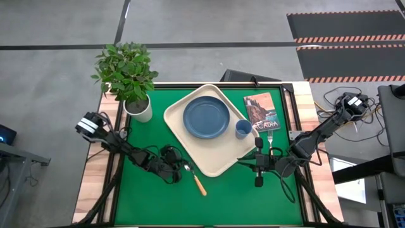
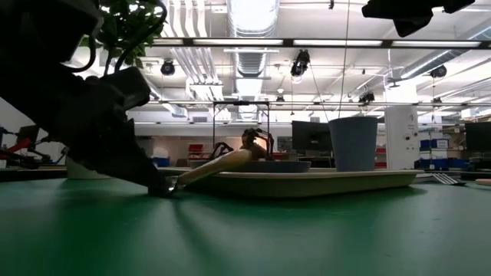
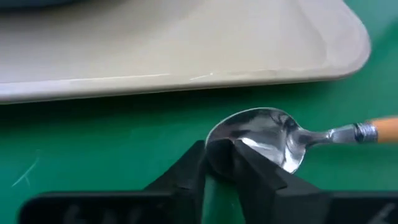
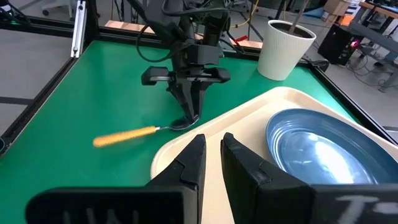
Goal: Pick and place plate/cup/fork/spoon on tray
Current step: Put the spoon on the white serving tray to the bottom of the blue cup
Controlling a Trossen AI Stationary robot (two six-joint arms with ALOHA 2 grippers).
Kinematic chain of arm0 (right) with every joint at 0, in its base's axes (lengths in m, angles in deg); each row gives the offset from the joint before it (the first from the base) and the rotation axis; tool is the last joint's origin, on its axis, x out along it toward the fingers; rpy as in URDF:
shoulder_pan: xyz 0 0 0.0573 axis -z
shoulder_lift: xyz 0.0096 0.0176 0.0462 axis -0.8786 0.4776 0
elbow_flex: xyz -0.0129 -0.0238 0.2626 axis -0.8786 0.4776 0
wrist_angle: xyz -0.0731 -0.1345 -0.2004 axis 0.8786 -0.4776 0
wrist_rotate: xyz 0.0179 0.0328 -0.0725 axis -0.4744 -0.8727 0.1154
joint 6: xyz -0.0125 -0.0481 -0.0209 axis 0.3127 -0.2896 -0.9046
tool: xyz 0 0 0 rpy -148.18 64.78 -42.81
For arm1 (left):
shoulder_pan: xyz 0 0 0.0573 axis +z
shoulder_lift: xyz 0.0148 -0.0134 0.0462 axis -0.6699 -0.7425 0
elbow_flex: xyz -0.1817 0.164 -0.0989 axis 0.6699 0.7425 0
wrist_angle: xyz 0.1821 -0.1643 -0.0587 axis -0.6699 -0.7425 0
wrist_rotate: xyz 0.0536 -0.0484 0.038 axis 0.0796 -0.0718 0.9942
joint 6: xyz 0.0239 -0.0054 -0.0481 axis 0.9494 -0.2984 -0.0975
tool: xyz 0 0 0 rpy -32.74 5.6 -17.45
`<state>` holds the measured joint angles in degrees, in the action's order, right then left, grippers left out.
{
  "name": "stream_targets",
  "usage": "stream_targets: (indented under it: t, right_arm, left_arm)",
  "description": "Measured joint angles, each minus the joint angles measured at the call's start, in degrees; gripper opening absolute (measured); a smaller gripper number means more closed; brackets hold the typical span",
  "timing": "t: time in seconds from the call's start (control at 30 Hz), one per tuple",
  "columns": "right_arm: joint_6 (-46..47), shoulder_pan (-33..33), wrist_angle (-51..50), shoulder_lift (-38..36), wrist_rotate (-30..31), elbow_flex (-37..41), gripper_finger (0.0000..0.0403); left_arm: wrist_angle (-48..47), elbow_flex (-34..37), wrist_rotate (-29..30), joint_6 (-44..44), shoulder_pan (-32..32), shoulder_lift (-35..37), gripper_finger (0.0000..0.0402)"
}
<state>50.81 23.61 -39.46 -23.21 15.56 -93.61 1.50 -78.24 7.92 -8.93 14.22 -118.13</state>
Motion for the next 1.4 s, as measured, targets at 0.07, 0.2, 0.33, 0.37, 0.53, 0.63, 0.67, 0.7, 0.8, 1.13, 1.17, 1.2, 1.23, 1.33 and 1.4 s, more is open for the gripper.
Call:
stream_targets:
  t: [0.07, 0.2, 0.33, 0.37, 0.53, 0.63, 0.67, 0.7, 0.8, 1.13, 1.17, 1.2, 1.23, 1.33, 1.4]
  right_arm:
    - [0.0, 0.0, 0.0, 0.0, 0.0, 0.0, 0.0038]
    - [0.0, 0.0, 0.0, 0.0, 0.0, 0.0, 0.0038]
    - [0.9, 0.0, 0.0, 0.0, 0.0, 0.0, 0.0038]
    - [1.2, 0.0, 0.0, 0.0, 0.0, 0.0, 0.0038]
    - [4.3, 0.0, 0.0, 0.0, 0.0, 0.0, 0.0038]
    - [7.4, 0.0, 0.0, 0.0, 0.0, 0.0, 0.0038]
    - [8.9, 0.0, 0.0, 0.3, 0.1, 0.0, 0.0038]
    - [10.5, 0.0, 0.3, 0.8, 0.2, 0.0, 0.0038]
    - [13.0, 0.0, 1.0, 2.9, 0.2, 0.0, 0.0042]
    - [13.8, 1.5, 5.5, 15.5, 0.4, -6.7, 0.0154]
    - [13.9, 1.8, 4.7, 16.7, 0.4, -8.0, 0.0165]
    - [14.2, 1.8, 3.6, 17.8, 0.0, -9.4, 0.0175]
    - [14.4, 2.0, 2.3, 18.9, -0.8, -10.9, 0.0183]
    - [15.9, 2.5, -1.6, 22.6, -3.2, -15.9, 0.0196]
    - [16.6, 2.7, -4.5, 25.4, -5.1, -19.3, 0.0197]
  left_arm:
    - [0.4, -0.1, -0.2, -0.1, 0.0, 0.4, 0.0018]
    - [-0.8, 0.2, -0.7, 1.3, -0.1, 2.1, 0.0005]
    - [-1.8, 0.4, -0.8, 5.1, -0.3, 5.9, 0.0]
    - [-1.7, 0.4, -0.7, 6.1, -0.4, 6.8, 0.0001]
    - [-1.4, 0.5, -0.4, 11.9, -0.6, 12.3, 0.0001]
    - [-1.5, 0.3, -0.4, 15.1, -0.7, 15.1, 0.0001]
    - [-1.3, 0.1, -0.4, 16.3, -0.8, 16.0, 0.0001]
    - [-1.3, 0.0, -0.4, 17.6, -0.9, 16.9, 0.0001]
    - [-1.0, -0.3, -0.4, 20.9, -0.9, 19.3, 0.0001]
    - [-0.9, -0.3, -0.7, 25.7, -1.1, 23.2, 0.0]
    - [-0.9, -0.3, -1.3, 25.6, -1.1, 23.2, 0.0]
    - [-0.9, -0.3, -2.5, 25.6, -1.1, 23.0, 0.0]
    - [-0.8, -0.3, -3.7, 25.6, -1.1, 22.7, 0.0]
    - [-0.9, -0.2, -5.9, 25.1, -1.4, 21.3, 0.0]
    - [-0.7, -0.2, -6.9, 25.1, -1.7, 20.2, 0.0]
